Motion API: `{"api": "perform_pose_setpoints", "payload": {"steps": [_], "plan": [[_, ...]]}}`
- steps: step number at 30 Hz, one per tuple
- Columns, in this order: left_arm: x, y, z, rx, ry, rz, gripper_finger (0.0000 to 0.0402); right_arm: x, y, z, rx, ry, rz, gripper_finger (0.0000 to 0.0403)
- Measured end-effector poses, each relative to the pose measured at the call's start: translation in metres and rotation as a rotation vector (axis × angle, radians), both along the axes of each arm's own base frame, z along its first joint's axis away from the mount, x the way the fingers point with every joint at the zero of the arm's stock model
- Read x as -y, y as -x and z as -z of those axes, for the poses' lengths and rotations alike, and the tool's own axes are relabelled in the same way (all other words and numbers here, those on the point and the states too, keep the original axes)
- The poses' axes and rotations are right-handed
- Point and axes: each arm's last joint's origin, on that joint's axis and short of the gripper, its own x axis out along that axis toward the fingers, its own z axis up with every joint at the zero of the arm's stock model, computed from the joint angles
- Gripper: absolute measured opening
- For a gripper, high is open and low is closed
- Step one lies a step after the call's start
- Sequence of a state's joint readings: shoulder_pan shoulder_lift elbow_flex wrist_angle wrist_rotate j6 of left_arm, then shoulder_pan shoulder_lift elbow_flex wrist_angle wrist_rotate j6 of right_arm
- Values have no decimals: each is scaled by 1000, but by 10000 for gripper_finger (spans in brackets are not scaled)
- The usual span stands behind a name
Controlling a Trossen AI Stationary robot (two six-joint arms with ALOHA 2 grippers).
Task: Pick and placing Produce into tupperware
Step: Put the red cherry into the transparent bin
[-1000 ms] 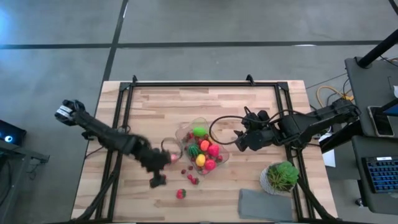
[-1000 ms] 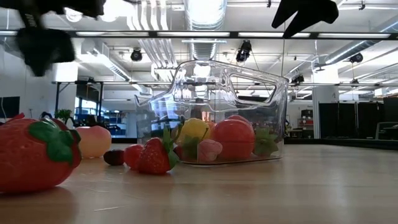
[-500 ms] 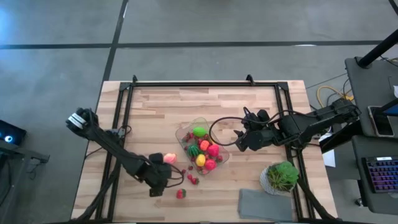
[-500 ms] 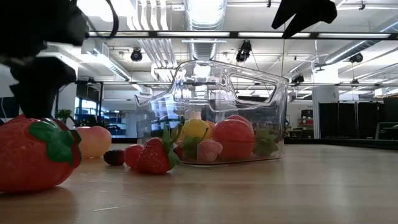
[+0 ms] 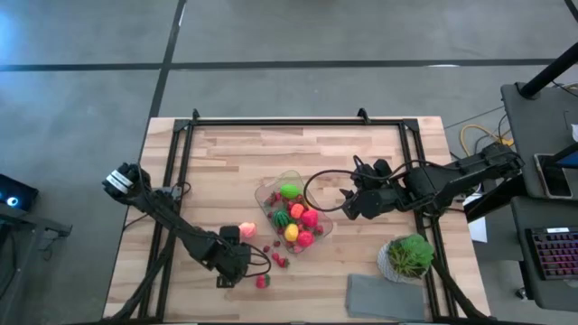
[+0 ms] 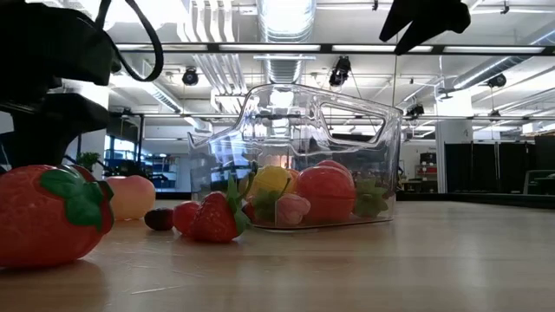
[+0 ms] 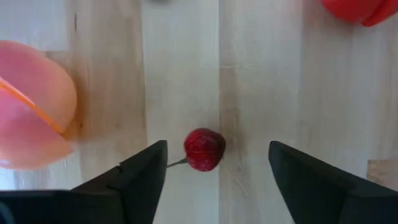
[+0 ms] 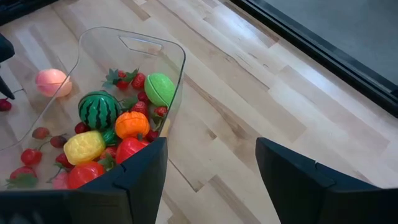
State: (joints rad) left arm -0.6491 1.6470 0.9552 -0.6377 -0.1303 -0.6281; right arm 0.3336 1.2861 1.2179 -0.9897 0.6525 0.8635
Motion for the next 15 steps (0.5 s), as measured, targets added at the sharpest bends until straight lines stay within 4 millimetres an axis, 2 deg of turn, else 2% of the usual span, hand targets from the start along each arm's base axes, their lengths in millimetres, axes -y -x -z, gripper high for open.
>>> {"api": "perform_pose_setpoints", "payload": {"steps": [15], "plan": [[-4,4,7,-16,-27,3,164,1,3,19,-25,-27,53,238]]}}
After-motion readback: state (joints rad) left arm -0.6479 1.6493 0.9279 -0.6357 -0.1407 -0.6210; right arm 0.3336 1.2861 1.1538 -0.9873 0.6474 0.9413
